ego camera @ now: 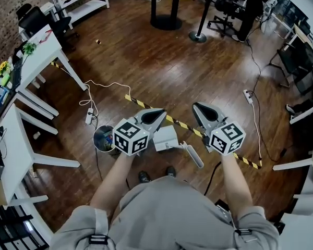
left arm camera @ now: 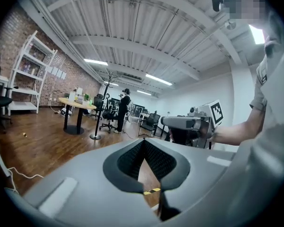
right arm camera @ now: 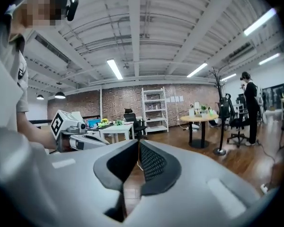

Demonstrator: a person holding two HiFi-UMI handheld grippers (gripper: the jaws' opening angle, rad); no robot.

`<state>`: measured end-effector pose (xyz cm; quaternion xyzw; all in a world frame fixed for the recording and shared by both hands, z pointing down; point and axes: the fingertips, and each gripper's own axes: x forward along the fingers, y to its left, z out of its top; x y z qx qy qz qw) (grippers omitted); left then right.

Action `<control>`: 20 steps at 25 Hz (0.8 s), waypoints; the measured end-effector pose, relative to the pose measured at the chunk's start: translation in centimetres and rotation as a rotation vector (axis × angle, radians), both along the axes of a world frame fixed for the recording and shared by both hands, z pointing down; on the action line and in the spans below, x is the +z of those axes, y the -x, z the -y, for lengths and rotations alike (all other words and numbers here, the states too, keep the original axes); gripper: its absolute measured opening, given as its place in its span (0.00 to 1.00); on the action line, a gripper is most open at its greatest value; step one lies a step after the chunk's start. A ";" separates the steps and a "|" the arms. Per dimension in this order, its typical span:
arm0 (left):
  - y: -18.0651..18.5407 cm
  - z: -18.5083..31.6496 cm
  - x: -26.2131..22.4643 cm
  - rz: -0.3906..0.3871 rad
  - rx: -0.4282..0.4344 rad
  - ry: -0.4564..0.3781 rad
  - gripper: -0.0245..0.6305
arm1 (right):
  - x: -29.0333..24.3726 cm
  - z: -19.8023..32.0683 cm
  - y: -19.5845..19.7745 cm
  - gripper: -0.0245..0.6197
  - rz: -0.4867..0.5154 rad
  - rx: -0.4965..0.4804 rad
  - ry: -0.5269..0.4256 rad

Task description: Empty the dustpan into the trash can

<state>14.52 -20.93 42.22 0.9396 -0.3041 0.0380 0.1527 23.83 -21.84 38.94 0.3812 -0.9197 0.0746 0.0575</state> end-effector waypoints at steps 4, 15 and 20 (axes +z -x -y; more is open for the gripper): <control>0.8 0.6 -3.6 -0.009 -0.023 -0.039 0.04 | -3.7 1.1 2.0 0.04 0.022 -0.013 -0.076; 1.4 1.3 -9.5 -0.019 -0.066 -0.164 0.04 | -7.5 1.5 7.1 0.04 0.072 -0.081 -0.106; 2.6 1.5 -10.6 -0.025 -0.091 -0.187 0.04 | -7.8 1.3 8.1 0.04 0.084 -0.101 -0.107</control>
